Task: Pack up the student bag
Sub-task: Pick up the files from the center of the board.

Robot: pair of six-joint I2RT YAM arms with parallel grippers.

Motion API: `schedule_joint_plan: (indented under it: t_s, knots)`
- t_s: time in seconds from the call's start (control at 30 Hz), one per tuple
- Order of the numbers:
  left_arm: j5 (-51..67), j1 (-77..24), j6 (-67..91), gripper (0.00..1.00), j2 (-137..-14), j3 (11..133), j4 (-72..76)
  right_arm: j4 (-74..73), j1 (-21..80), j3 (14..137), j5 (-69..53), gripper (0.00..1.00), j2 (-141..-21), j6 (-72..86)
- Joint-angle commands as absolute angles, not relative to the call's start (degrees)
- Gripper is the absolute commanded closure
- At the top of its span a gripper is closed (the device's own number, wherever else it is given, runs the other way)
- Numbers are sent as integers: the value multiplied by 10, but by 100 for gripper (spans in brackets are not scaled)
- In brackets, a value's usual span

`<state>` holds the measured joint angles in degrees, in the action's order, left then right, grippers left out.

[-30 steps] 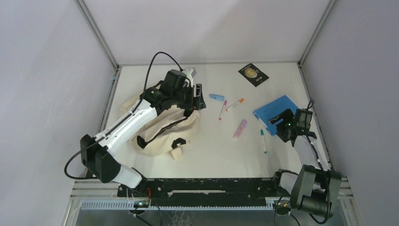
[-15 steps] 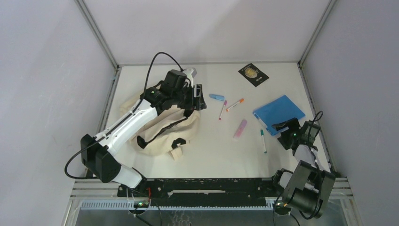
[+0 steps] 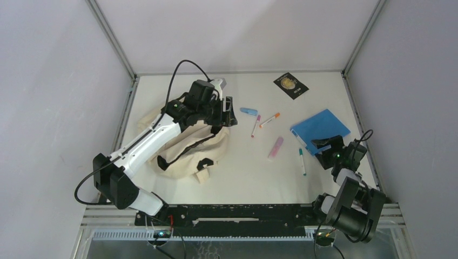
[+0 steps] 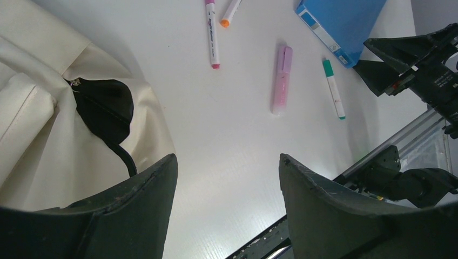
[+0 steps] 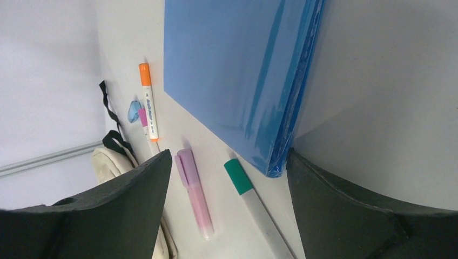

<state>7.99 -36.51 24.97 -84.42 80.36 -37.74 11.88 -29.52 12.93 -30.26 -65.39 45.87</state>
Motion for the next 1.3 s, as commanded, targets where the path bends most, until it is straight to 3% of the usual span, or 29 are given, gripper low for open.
schedule_joint_plan:
  t_s: [0.0,0.5,0.97,1.27]
  knots:
    - [99,-368,247,27,-850,791,-363,183,-298,129,-315,14,-663,480]
    - [95,-368,245,27,-856,806,-381,320,-315,95,-357,17,-713,529]
    - [94,-372,249,28,-863,808,-389,309,-323,87,-379,17,-687,522]
    - [94,-375,249,28,-863,804,-389,353,-325,86,-387,17,-733,532]
